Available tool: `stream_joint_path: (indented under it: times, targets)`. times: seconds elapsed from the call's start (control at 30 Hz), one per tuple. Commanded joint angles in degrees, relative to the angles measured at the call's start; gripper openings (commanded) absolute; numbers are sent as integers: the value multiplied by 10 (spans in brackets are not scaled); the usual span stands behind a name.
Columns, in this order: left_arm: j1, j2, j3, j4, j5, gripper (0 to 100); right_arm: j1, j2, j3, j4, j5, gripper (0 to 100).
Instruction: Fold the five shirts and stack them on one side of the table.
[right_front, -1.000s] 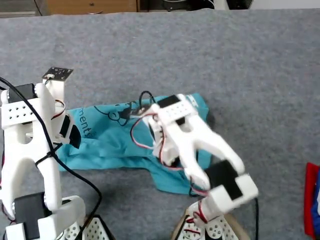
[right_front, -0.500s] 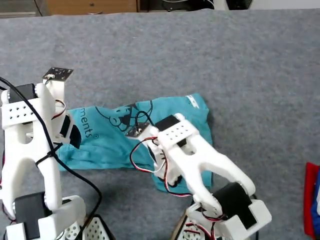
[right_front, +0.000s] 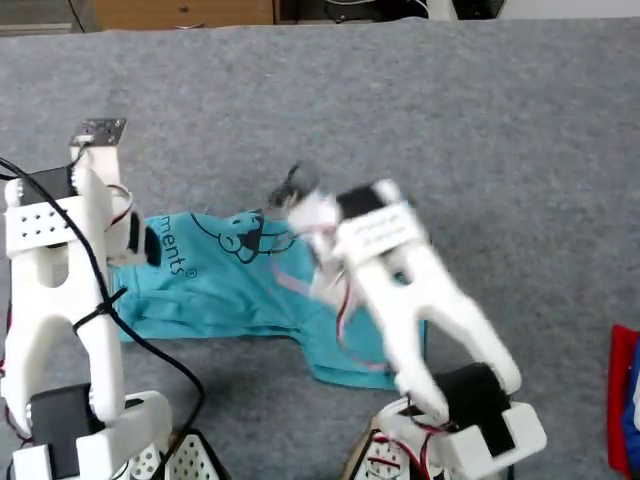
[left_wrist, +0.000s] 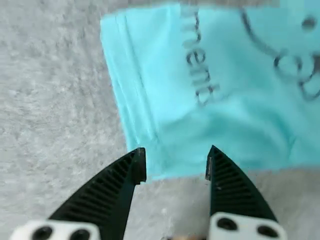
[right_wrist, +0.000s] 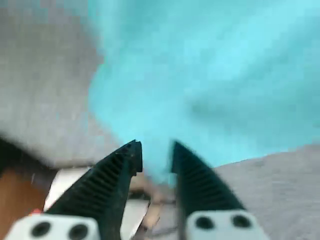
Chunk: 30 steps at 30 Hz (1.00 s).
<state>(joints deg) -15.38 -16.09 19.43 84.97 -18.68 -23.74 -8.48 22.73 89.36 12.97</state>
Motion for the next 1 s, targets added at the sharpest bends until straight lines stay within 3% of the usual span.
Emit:
stream_joint_path:
  times: [0.0,0.23,0.4,0.53,0.97]
  targets:
    - [33,-17,-2,-35,66,206,96,45,-136,-62,-3,12]
    - [66,18,60,-129,95,205,120,299,-336,-79,-7,5]
    - [42,70,105,-202,90,89,122,470,-505,-76,-7,5]
    - [19,101,103,-209,90,18,133,589,-633,-73,-7,5]
    - [-43,194,104,-204,4,20,161,836,-1063,112,-3,5]
